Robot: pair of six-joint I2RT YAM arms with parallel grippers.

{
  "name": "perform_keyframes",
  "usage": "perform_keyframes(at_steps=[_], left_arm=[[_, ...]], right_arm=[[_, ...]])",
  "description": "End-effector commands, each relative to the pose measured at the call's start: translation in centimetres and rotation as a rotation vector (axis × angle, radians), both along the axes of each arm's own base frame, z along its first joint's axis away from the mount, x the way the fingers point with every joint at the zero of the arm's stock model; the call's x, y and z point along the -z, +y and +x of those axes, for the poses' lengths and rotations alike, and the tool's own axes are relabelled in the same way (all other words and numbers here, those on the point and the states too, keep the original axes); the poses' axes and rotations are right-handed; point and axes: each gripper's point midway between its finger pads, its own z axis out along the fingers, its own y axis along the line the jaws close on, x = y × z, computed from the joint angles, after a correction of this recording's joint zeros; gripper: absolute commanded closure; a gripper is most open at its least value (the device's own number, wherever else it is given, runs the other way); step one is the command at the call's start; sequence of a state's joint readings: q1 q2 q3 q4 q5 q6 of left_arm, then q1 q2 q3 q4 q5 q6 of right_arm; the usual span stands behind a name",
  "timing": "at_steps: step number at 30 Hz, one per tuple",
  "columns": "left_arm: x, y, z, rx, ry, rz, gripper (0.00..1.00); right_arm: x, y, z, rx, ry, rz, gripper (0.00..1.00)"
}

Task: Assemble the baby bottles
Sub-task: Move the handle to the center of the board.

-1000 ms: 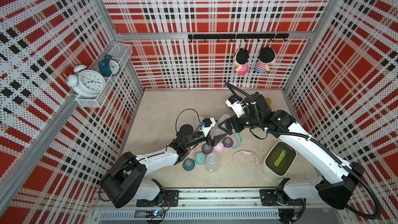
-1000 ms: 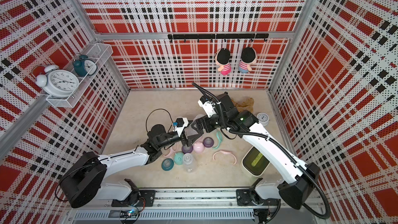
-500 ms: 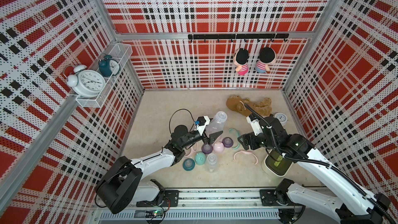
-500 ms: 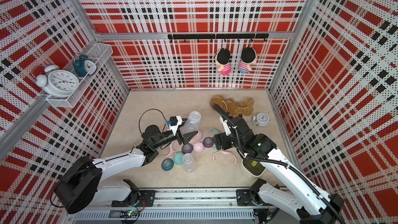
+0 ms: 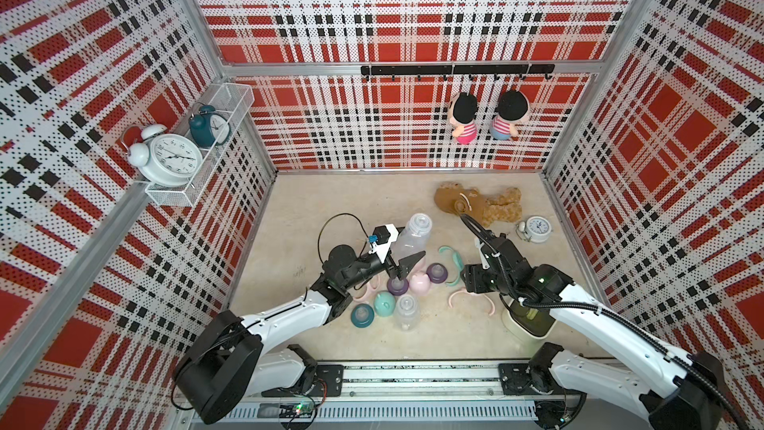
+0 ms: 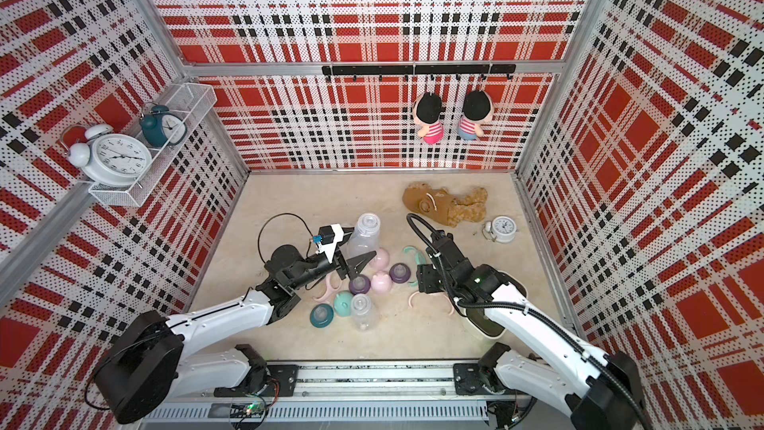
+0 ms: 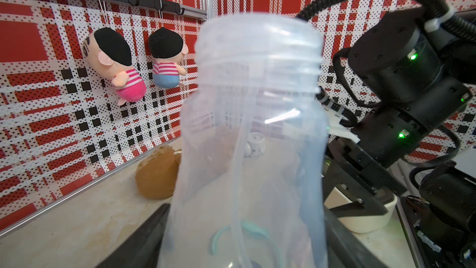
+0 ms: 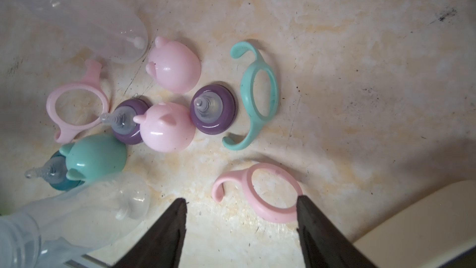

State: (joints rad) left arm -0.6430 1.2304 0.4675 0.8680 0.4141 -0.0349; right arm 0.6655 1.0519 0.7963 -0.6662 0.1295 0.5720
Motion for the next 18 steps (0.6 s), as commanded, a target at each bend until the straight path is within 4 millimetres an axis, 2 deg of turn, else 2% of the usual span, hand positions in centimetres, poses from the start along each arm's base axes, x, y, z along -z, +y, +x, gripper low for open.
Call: perform_keyframes(at_steps=[1, 13, 18], left_arm=[[-1.2, 0.6, -0.3, -0.02, -0.021, -0.04, 1.0], [-0.8, 1.2, -0.3, -0.047, -0.005, -0.034, 1.0], [-0.7, 1.3, -0.3, -0.054, -0.009, -0.03, 1.0]], right_arm=[[0.6, 0.8, 2.5, 0.052, -0.048, 0.008, 0.33], [5.1, 1.7, 6.5, 0.027, -0.031, -0.173, 0.52], [6.3, 1.9, 7.9, 0.018, -0.048, -0.221, 0.6]])
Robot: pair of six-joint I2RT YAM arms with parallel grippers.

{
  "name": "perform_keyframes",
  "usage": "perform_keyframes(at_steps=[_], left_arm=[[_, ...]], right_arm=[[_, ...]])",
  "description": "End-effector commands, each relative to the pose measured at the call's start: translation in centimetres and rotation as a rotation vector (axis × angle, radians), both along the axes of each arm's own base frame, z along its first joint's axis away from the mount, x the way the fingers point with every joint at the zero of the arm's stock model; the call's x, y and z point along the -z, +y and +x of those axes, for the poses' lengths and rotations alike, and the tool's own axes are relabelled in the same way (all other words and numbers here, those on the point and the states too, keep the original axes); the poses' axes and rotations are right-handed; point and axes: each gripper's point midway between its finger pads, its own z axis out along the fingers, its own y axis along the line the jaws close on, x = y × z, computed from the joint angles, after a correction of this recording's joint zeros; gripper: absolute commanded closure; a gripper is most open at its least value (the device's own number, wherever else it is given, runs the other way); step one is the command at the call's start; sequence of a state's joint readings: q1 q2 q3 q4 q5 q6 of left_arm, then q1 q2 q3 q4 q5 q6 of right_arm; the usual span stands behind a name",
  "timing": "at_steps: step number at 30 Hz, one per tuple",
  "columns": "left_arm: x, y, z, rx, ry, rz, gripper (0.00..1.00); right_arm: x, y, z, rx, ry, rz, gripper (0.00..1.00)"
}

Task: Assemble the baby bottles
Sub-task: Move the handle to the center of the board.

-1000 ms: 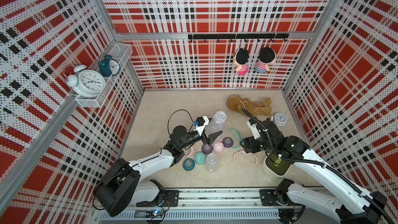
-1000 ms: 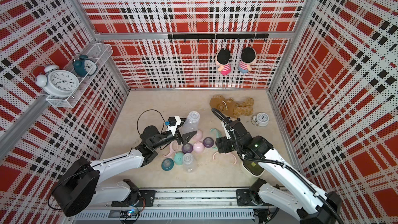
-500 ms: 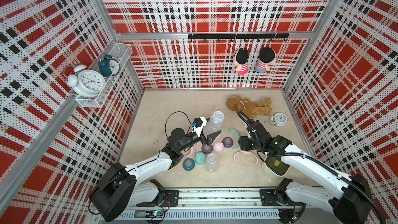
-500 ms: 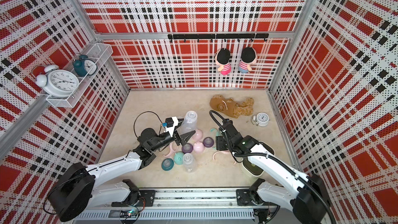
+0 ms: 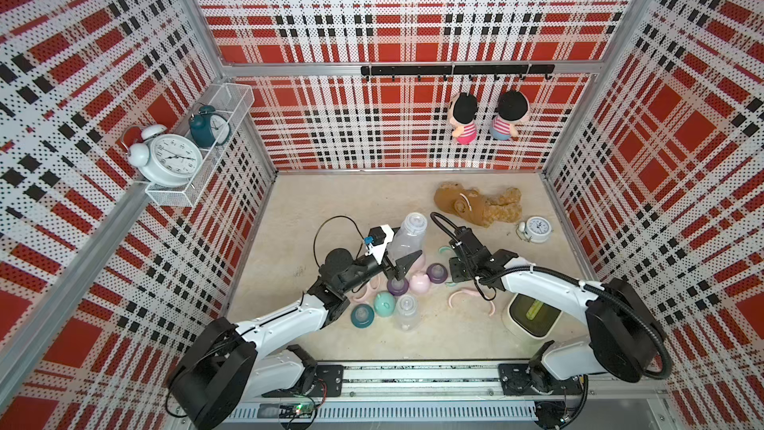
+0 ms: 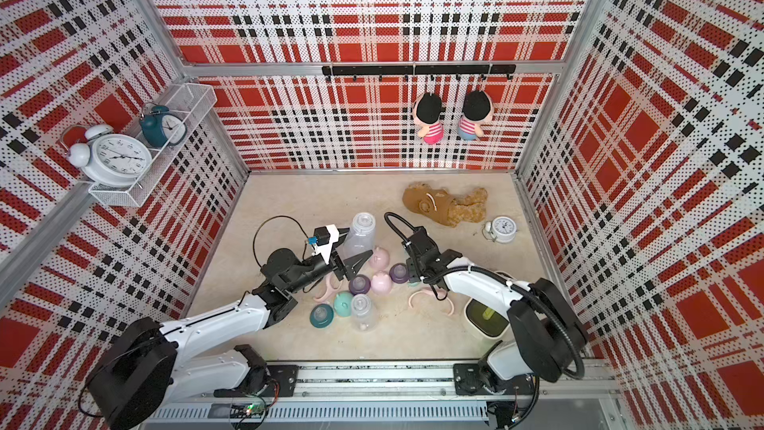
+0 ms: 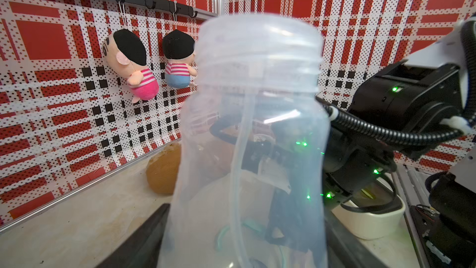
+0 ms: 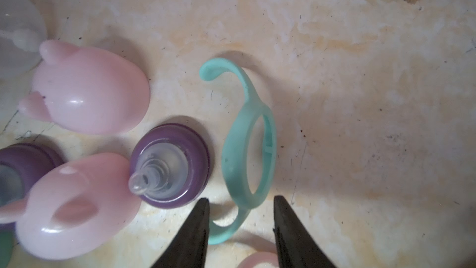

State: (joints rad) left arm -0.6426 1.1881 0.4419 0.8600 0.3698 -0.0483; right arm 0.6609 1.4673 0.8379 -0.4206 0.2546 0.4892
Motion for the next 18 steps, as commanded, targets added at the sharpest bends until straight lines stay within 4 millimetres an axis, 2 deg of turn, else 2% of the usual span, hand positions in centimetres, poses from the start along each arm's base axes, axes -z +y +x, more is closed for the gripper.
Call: perform_keyframes(at_steps=[1, 5, 9, 18], left_arm=[[-0.5, 0.4, -0.3, -0.012, -0.017, -0.011, 1.0], [-0.6, 0.7, -0.3, -0.022, -0.02, -0.01, 1.0], [-0.8, 1.0, -0.5, -0.026, -0.026, -0.013, 1.0], [-0.7, 1.3, -0.6, -0.037, -0.023, -0.015, 1.0]], right_arm=[[-0.6, 0.2, 2.3, 0.003, -0.066, -0.028, 0.63], [-0.2, 0.1, 3.4, -0.008, -0.077, -0.073, 0.76], [-0.7, -0.5, 4.9, -0.018, -0.111, -0.148, 0.85], [-2.2, -1.2, 8.7, -0.07, -0.18, -0.283, 0.85]])
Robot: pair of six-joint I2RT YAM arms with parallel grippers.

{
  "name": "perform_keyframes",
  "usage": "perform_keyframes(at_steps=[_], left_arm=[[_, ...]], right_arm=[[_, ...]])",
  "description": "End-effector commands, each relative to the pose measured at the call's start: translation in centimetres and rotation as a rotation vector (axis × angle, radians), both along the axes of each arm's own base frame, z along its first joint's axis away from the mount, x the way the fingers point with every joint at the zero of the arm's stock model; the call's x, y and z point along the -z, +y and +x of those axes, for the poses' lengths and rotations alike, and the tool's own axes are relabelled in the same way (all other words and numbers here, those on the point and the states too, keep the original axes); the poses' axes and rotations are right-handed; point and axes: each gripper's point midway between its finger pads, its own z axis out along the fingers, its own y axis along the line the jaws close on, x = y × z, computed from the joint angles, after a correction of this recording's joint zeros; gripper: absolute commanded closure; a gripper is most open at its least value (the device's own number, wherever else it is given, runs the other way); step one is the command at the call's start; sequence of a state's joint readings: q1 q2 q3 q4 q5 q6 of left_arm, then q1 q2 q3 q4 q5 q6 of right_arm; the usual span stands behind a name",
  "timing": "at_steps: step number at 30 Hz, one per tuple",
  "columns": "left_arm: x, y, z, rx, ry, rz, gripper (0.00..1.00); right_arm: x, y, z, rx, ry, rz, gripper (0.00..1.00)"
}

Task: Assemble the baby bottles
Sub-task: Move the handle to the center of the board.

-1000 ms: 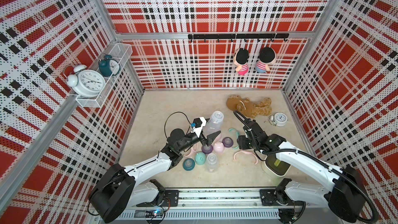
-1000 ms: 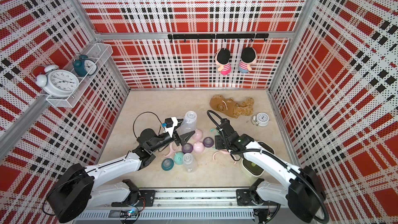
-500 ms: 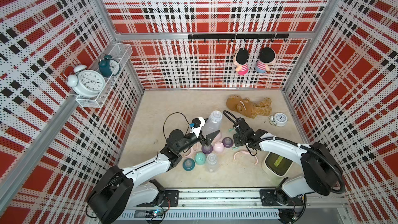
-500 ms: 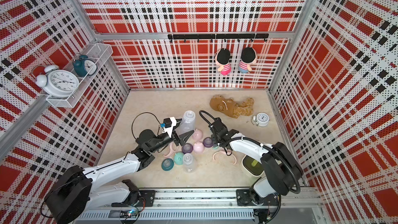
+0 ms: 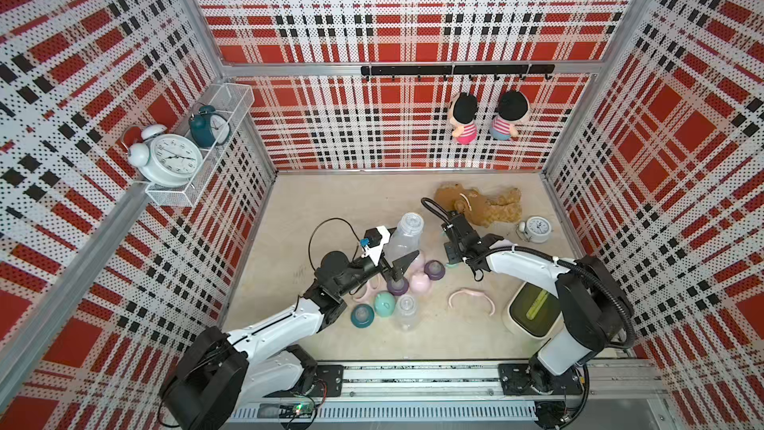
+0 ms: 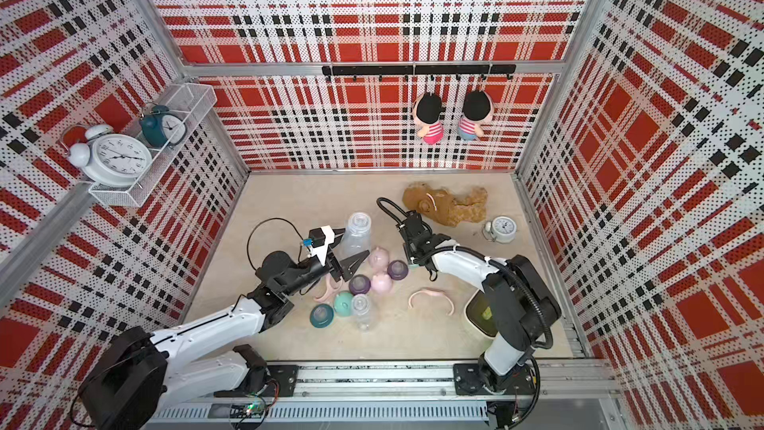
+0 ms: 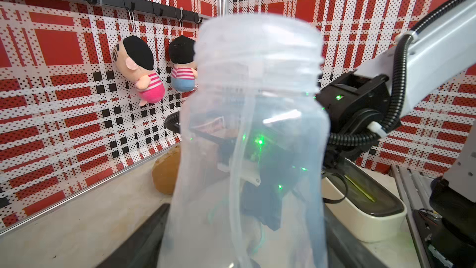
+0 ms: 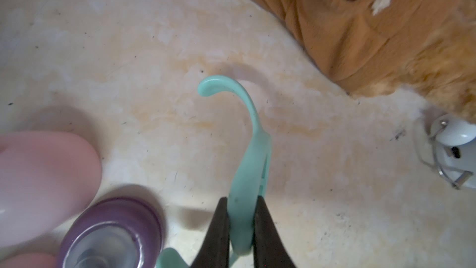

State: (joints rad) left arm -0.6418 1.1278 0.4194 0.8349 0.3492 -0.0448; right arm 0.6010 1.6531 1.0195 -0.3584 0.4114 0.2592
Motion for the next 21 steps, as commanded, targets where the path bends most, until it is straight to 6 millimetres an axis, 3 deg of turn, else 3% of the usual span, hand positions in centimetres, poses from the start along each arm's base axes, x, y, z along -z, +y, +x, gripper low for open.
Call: perform_keyframes(at_steps=[1, 5, 8, 14, 15, 18, 21], left_arm=[[-0.2, 0.5, -0.1, -0.017, -0.012, -0.007, 1.0], [-0.2, 0.6, -0.1, -0.02, -0.008, -0.005, 1.0], [0.0, 0.5, -0.1, -0.019, -0.004, -0.003, 1.0], [-0.2, 0.5, -0.2, -0.014, -0.003, -0.008, 1.0], [-0.1, 0.5, -0.2, -0.014, -0.001, -0.007, 1.0], [-0.1, 0.4, -0.2, -0.014, 0.0, -0.006, 1.0], [0.0, 0.4, -0.3, -0.012, 0.002, -0.004, 1.0]], right_arm=[[-0.8, -0.4, 2.1, -0.034, -0.051, -0.085, 0.85], [-0.4, -0.5, 3.2, -0.037, -0.049, -0.105, 0.84], [-0.3, -0.2, 3.6, -0.019, -0.053, -0.084, 0.75], [-2.0, -0.6, 3.3, 0.108, -0.087, 0.028, 0.28], [-2.3, -0.8, 3.1, 0.154, -0.089, 0.06, 0.24], [-2.4, -1.2, 2.1, 0.288, -0.077, 0.182, 0.23], [-1.6, -1.3, 1.2, 0.417, -0.052, 0.3, 0.29]])
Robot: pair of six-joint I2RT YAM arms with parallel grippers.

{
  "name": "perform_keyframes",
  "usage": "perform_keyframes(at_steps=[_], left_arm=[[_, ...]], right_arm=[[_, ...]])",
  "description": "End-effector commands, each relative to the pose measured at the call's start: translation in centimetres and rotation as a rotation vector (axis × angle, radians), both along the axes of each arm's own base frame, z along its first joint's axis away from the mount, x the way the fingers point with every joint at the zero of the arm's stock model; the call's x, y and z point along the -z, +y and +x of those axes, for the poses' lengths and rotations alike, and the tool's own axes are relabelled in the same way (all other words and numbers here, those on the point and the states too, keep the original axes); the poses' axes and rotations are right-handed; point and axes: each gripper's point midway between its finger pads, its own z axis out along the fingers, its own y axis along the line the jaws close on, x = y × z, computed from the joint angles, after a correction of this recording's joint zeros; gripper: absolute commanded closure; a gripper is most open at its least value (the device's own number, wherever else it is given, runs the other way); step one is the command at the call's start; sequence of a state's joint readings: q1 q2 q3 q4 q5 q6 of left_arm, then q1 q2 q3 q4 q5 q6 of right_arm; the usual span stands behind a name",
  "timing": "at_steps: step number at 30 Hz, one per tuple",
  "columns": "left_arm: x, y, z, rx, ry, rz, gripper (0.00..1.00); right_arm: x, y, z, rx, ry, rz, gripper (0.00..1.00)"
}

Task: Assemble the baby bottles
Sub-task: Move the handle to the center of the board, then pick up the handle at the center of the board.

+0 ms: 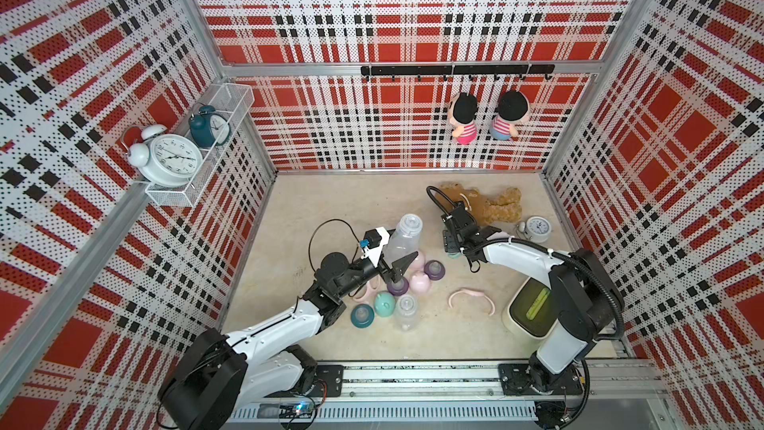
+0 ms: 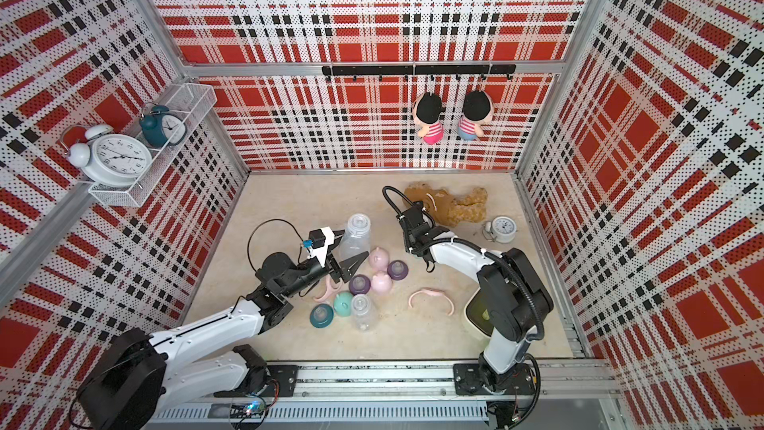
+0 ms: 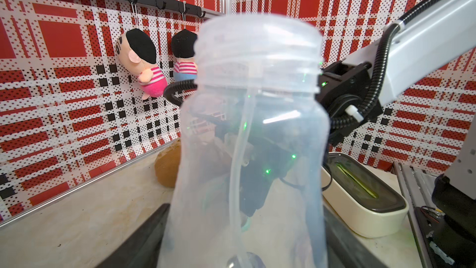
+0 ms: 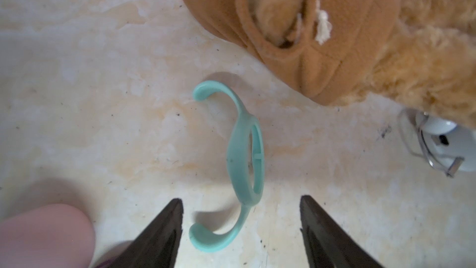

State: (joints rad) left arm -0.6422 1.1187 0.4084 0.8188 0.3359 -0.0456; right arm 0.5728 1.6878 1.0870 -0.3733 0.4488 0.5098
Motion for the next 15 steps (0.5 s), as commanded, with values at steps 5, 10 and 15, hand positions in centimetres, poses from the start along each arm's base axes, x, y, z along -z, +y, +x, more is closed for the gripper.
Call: perform_keyframes(at_steps=[5, 10, 15], left_arm=[[-0.6, -0.1, -0.3, 0.003, -0.016, -0.01, 1.0], [-0.8, 0.0, -0.4, 0.004, -0.018, -0.013, 1.0], [-0.8, -0.1, -0.5, 0.009, -0.018, -0.011, 1.0]], right_arm=[[1.4, -0.4, -1.6, 0.275, 0.004, 0.272, 0.36], [3.0, -0.4, -2.1, 0.319, 0.025, 0.316, 0.42], [4.4, -0.4, -2.2, 0.343, 0.041, 0.318, 0.46]])
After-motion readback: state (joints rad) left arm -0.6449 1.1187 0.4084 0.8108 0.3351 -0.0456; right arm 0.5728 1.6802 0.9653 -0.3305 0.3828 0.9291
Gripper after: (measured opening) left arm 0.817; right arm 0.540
